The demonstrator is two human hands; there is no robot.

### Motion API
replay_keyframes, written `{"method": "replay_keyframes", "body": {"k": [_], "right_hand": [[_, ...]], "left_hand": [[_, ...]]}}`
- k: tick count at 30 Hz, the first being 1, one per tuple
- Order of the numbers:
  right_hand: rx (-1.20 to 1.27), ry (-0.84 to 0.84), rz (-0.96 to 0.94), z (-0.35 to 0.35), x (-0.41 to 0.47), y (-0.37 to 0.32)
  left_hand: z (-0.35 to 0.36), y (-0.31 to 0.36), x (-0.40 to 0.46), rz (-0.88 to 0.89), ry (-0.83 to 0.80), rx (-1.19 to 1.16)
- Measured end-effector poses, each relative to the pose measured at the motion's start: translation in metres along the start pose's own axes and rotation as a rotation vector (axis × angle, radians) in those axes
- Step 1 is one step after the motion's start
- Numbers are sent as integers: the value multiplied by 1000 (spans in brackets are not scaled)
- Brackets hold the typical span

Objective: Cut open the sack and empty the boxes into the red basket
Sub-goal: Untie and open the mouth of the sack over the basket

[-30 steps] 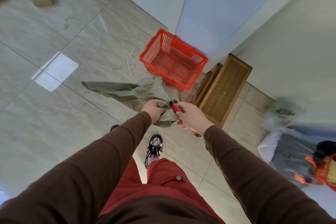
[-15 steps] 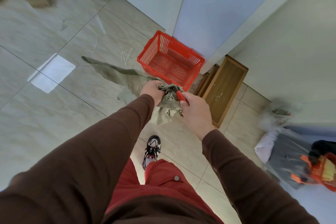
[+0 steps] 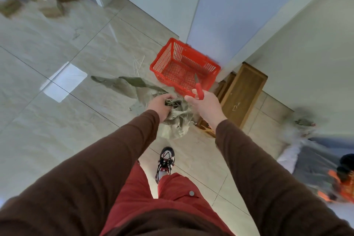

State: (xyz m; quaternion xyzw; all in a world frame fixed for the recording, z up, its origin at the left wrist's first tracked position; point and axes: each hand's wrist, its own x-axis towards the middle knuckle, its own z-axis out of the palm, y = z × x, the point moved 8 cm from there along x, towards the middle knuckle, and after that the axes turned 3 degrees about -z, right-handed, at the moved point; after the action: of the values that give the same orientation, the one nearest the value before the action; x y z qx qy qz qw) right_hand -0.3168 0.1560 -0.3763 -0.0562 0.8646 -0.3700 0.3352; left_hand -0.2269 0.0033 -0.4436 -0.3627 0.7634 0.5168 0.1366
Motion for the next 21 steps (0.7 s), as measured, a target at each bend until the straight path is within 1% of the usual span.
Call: {"method": "replay_keyframes", "body": {"k": [3,5,7,10,12,15,18,21], "right_hand": [[-6,-105,112,16,9,12],[28,-103,173,22,14,21],[130,-55,202,20,16,28],[381,64,225,12,13,35],[442,137,236,7,12,40],[473,207,247,4,11,44],[419,223,231,2,11,48],[364,215,183,0,9,46]], "left_hand": [[7,4,-9,60,-52,-12],[11,7,-12,115,-42,-33],[7,9,-14,143,-4,-61],[-1,11,-20,142,58,-99],[-4,14,-25,157,85,-125],[-6,16,-30,163,113,-158],[-5,19,-32,188,130,-52],[1,21,-34,205,97,31]]}}
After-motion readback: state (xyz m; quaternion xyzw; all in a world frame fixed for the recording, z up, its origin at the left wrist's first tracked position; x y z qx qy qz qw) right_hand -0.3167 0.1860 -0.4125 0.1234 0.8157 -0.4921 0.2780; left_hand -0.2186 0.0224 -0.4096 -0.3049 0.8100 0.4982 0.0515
